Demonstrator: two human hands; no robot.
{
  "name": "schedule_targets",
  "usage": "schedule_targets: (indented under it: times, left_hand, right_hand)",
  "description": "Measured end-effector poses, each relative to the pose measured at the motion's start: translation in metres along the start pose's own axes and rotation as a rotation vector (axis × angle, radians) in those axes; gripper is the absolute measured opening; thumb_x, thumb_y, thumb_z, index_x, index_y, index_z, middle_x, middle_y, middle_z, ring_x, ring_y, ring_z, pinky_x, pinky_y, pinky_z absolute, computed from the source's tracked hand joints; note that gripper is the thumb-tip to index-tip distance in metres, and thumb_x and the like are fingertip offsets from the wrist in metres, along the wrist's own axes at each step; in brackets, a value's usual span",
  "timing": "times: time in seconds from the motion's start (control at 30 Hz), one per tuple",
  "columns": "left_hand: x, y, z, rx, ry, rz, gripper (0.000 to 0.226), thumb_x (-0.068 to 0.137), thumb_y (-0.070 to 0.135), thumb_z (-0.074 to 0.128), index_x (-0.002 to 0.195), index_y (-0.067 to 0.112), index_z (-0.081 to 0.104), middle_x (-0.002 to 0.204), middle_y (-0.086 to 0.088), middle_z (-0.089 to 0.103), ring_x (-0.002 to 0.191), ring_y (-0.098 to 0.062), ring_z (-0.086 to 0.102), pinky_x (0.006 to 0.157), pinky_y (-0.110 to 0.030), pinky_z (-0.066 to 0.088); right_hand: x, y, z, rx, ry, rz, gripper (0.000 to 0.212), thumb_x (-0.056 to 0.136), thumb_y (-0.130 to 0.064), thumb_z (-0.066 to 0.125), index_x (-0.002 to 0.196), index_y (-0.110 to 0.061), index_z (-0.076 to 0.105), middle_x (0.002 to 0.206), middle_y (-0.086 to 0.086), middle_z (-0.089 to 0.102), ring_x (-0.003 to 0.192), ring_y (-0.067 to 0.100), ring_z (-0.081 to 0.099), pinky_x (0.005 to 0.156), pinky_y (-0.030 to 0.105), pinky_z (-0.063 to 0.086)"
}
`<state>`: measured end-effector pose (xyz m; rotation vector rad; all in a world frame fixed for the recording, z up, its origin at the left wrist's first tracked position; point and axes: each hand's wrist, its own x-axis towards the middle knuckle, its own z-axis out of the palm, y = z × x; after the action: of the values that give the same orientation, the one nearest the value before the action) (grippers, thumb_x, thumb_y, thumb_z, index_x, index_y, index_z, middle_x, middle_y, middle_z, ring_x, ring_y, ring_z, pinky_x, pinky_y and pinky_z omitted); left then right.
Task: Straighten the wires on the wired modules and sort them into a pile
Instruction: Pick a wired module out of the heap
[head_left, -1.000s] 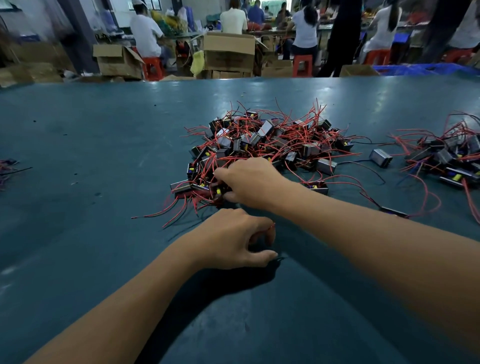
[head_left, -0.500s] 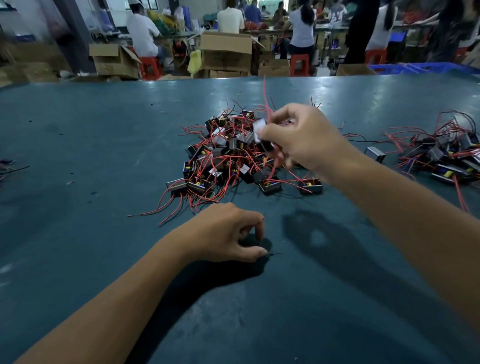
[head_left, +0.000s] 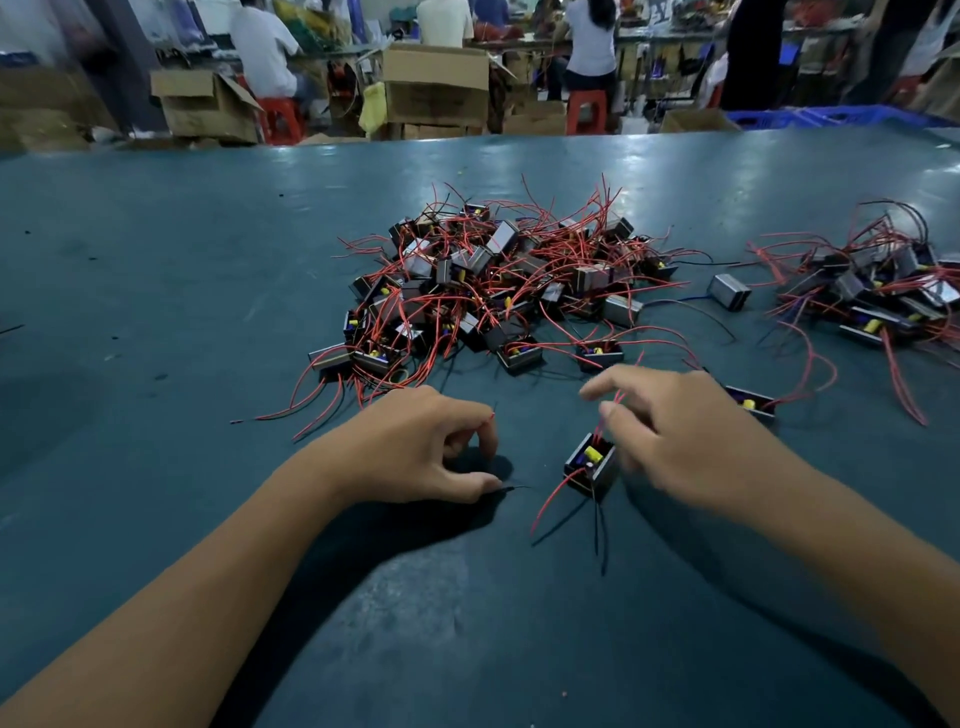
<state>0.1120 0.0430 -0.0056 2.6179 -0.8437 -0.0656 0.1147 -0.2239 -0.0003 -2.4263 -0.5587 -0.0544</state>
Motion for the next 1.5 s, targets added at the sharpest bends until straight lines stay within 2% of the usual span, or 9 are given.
schedule_targets:
  times: [0.07, 0.13, 0.23, 0.53, 0.77, 0.93, 1.17, 1.27, 1.5]
  left_hand:
    - [-0.001, -0.001, -0.001, -0.016, 0.002, -0.004, 0.022, 0.082, 0.043, 0.078, 0.089, 0.027, 0.065, 0.055, 0.008, 0.041, 0.053, -0.010, 0.042, 0.052, -0.024, 0.029]
    - [0.000, -0.002, -0.002, -0.022, 0.001, -0.012, 0.021, 0.082, 0.042, 0.078, 0.090, 0.027, 0.065, 0.054, 0.008, 0.040, 0.053, -0.009, 0.042, 0.052, -0.023, 0.029]
    - [0.000, -0.002, -0.001, -0.045, 0.004, -0.021, 0.021, 0.081, 0.041, 0.079, 0.089, 0.027, 0.065, 0.055, 0.011, 0.042, 0.052, -0.009, 0.039, 0.053, -0.027, 0.030]
    - [0.001, 0.016, 0.006, -0.170, -0.005, 0.066, 0.034, 0.082, 0.058, 0.072, 0.094, 0.027, 0.068, 0.054, 0.009, 0.037, 0.050, -0.011, 0.035, 0.052, -0.022, 0.023]
    - [0.003, 0.027, 0.014, -0.069, -0.004, 0.081, 0.012, 0.090, 0.038, 0.071, 0.094, 0.026, 0.069, 0.052, 0.011, 0.043, 0.051, -0.007, 0.042, 0.054, -0.023, 0.028]
    - [0.004, 0.026, 0.016, -0.082, -0.009, 0.080, 0.010, 0.092, 0.037, 0.069, 0.094, 0.028, 0.068, 0.055, 0.014, 0.046, 0.053, -0.007, 0.044, 0.054, -0.020, 0.027]
    - [0.006, 0.019, 0.016, -0.218, -0.034, 0.029, 0.016, 0.096, 0.039, 0.060, 0.099, 0.025, 0.068, 0.061, 0.013, 0.054, 0.056, -0.004, 0.048, 0.056, -0.019, 0.032]
    - [0.007, 0.014, 0.013, -0.481, 0.008, -0.037, 0.024, 0.100, 0.028, 0.046, 0.102, 0.019, 0.068, 0.058, 0.014, 0.055, 0.052, -0.001, 0.045, 0.054, -0.019, 0.035]
    - [0.004, 0.005, 0.002, -0.523, 0.088, -0.118, 0.019, 0.097, 0.021, 0.050, 0.103, 0.018, 0.068, 0.066, 0.002, 0.067, 0.049, -0.008, 0.050, 0.052, -0.021, 0.042]
  right_hand:
    - [0.001, 0.010, -0.013, -0.067, -0.009, -0.148, 0.021, 0.095, -0.014, 0.057, 0.110, -0.028, 0.066, 0.068, -0.008, 0.064, 0.058, 0.004, 0.054, 0.058, 0.013, 0.039]
    - [0.002, 0.017, -0.021, -0.146, -0.085, -0.316, 0.026, 0.092, -0.014, 0.064, 0.114, -0.027, 0.065, 0.098, -0.015, 0.063, 0.093, -0.003, 0.056, 0.083, 0.007, 0.037]
    - [0.000, 0.021, -0.018, -0.173, -0.248, -0.430, 0.034, 0.088, -0.029, 0.068, 0.121, -0.028, 0.061, 0.126, -0.015, 0.056, 0.127, -0.001, 0.045, 0.107, 0.016, 0.031]
    - [-0.002, 0.010, 0.002, -0.257, -0.143, -0.448, 0.019, 0.091, -0.040, 0.065, 0.101, -0.024, 0.064, 0.096, -0.011, 0.061, 0.091, 0.013, 0.056, 0.084, 0.035, 0.046]
    - [-0.003, 0.011, 0.006, -0.197, -0.106, -0.421, 0.013, 0.095, -0.035, 0.061, 0.098, -0.023, 0.065, 0.094, -0.010, 0.062, 0.090, 0.014, 0.056, 0.079, 0.039, 0.048]
    - [-0.005, 0.009, 0.010, -0.191, -0.120, -0.467, 0.020, 0.089, -0.033, 0.070, 0.105, -0.023, 0.066, 0.108, -0.009, 0.063, 0.103, 0.014, 0.057, 0.087, 0.036, 0.048]
    - [-0.003, 0.011, 0.012, -0.133, -0.032, -0.493, 0.009, 0.094, -0.026, 0.065, 0.094, -0.017, 0.066, 0.091, -0.005, 0.063, 0.084, 0.017, 0.060, 0.074, 0.040, 0.051]
    - [-0.002, 0.013, 0.010, -0.081, 0.029, -0.444, 0.009, 0.094, -0.025, 0.063, 0.090, -0.017, 0.064, 0.085, -0.008, 0.062, 0.078, 0.013, 0.059, 0.073, 0.035, 0.049]
    - [-0.004, 0.013, 0.017, 0.097, 0.102, -0.272, 0.021, 0.088, -0.018, 0.071, 0.096, -0.027, 0.053, 0.084, -0.015, 0.066, 0.081, 0.005, 0.066, 0.074, 0.022, 0.050]
